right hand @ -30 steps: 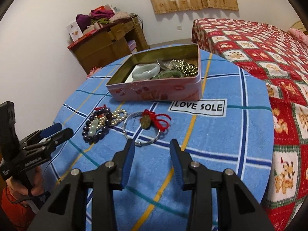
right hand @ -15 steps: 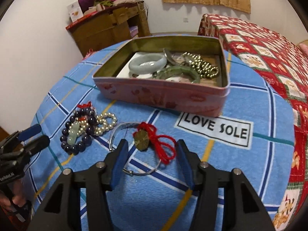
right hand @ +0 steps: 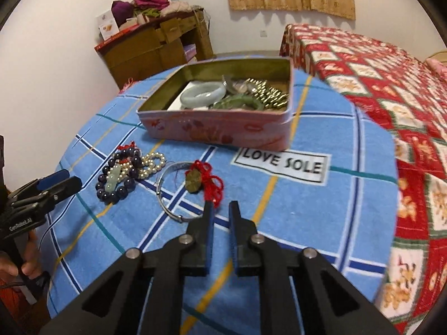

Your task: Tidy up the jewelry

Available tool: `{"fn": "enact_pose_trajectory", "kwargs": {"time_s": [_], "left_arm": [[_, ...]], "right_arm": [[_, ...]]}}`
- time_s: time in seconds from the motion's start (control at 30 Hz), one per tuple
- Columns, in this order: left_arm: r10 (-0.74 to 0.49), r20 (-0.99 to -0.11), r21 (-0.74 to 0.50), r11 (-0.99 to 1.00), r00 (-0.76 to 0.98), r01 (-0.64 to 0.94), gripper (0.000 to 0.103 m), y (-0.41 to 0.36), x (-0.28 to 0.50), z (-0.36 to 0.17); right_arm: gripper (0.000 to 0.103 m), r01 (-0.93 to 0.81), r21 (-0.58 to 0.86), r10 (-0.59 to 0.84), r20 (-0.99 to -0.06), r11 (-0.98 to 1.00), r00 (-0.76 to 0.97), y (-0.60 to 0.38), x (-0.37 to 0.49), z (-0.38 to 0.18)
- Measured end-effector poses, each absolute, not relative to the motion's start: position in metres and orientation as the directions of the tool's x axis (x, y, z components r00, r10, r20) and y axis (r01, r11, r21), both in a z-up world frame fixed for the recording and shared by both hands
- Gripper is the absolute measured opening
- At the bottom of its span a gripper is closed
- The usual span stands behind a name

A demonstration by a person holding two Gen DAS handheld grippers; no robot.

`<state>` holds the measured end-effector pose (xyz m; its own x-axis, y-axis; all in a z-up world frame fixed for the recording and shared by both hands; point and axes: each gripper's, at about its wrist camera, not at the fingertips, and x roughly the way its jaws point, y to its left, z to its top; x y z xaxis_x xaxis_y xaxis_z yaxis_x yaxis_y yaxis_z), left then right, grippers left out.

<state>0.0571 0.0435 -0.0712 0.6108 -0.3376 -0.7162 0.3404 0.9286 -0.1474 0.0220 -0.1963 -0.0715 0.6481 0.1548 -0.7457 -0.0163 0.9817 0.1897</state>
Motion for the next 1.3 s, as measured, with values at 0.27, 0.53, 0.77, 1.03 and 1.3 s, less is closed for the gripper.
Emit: {"fn": "enact_pose_trajectory", "kwargs": {"time_s": [0.27, 0.53, 0.77, 1.03, 1.3], "left_arm": [[-0.325, -0.714, -0.108, 0.926, 0.620, 0.362, 0.077, 0.036, 0.053, -0.068], [-0.342, -0.705, -0.098, 0.915, 0.622, 0.391, 0.077, 0.031, 0.052, -0.067], [-0.379, -0.701, -0.108, 0.894, 0.605, 0.436, 0.077, 0.022, 0.046, -0.065], [-0.398, -0.699, -0.087, 0.872, 0.594, 0.481, 0.077, 0.006, 0.039, -0.063], [-0.392, -0.703, -0.081, 0.872, 0.593, 0.482, 0.077, 0.002, 0.039, -0.064]], "right_arm": [[0.020, -0.121, 0.075, 0.134, -0.768, 0.990, 0.627, -0.169, 0.058, -0.077], [0.013, -0.128, 0.117, 0.172, -0.737, 0.985, 0.653, -0.175, 0.052, -0.072], [0.013, -0.065, 0.230, 0.203, -0.654, 0.971, 0.728, -0.201, 0.029, -0.039], [0.013, -0.033, 0.311, 0.236, -0.644, 0.950, 0.728, -0.220, 0.017, -0.038], [0.029, -0.084, 0.287, 0.264, -0.678, 0.954, 0.686, -0.207, 0.026, -0.050]]}}
